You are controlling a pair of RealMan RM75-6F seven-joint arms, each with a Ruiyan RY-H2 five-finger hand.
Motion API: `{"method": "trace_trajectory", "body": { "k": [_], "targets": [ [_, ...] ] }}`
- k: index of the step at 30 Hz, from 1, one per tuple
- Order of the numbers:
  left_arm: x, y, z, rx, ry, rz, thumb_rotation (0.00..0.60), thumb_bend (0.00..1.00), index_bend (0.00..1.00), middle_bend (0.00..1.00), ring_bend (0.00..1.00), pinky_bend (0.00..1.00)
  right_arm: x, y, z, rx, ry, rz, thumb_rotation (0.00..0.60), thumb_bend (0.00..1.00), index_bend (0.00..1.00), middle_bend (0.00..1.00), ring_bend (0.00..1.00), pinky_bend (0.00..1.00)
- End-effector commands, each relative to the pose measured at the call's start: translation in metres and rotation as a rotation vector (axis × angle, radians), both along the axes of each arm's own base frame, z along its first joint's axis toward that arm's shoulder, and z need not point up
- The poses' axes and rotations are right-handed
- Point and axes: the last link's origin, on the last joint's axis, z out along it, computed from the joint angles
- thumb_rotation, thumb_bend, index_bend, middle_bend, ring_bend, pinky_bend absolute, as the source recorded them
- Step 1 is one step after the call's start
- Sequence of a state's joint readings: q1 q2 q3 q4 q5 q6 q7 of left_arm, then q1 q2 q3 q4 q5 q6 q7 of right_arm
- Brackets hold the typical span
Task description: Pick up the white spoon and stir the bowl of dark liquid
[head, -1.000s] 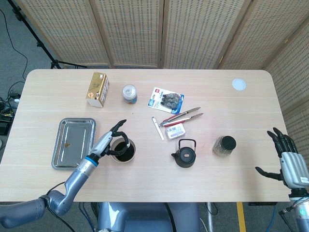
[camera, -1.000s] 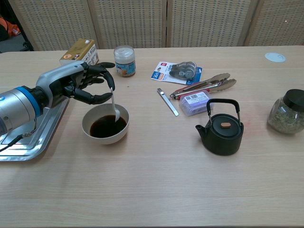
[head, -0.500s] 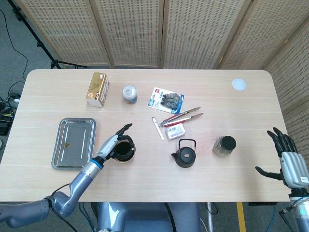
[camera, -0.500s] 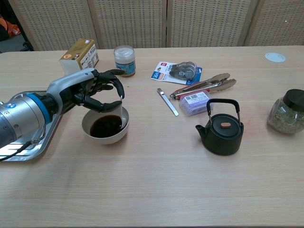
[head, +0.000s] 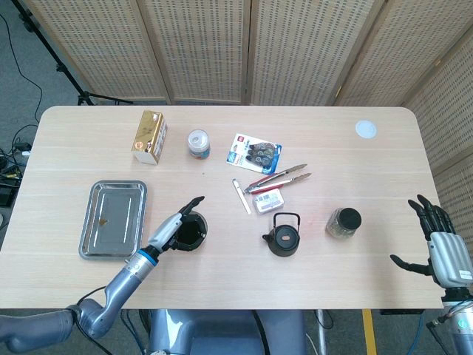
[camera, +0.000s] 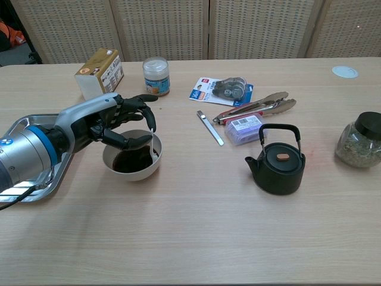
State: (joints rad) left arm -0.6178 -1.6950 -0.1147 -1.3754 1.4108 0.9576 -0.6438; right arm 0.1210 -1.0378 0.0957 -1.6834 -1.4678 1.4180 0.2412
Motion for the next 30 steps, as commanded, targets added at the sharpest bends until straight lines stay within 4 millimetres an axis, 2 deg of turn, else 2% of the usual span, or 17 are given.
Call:
{"method": "trace_trajectory", "body": {
  "k": [1, 8, 17, 25, 30],
  "targets": [
    [-0.002, -0.003, 0.001, -0.008, -0.003, 0.005, 0.600, 0.47, 0.61, 0.00, 0.00, 0.00, 0.000, 0.000, 0.000, 0.000, -0.001, 0.000, 0.600, 0.00, 0.00, 0.00, 0.00, 0.00],
    [-0.011, -0.003, 0.005, 0.003, 0.002, 0.019, 0.600, 0.47, 0.61, 0.00, 0.00, 0.00, 0.000, 0.000, 0.000, 0.002, 0.001, 0.001, 0.600, 0.00, 0.00, 0.00, 0.00, 0.00],
    [-0.022, 0.008, 0.011, 0.037, 0.024, 0.039, 0.600, 0.47, 0.61, 0.00, 0.00, 0.00, 0.000, 0.000, -0.002, 0.009, 0.003, 0.000, 0.600, 0.00, 0.00, 0.00, 0.00, 0.00],
    [-0.013, 0.020, 0.006, 0.049, 0.020, 0.027, 0.600, 0.48, 0.61, 0.00, 0.00, 0.00, 0.000, -0.001, -0.002, 0.005, 0.006, -0.002, 0.600, 0.00, 0.00, 0.00, 0.00, 0.00],
    [-0.006, 0.018, -0.002, 0.037, 0.021, 0.007, 0.600, 0.48, 0.61, 0.00, 0.00, 0.00, -0.001, -0.001, -0.004, 0.014, 0.009, -0.002, 0.600, 0.00, 0.00, 0.00, 0.00, 0.00]
  ]
}}
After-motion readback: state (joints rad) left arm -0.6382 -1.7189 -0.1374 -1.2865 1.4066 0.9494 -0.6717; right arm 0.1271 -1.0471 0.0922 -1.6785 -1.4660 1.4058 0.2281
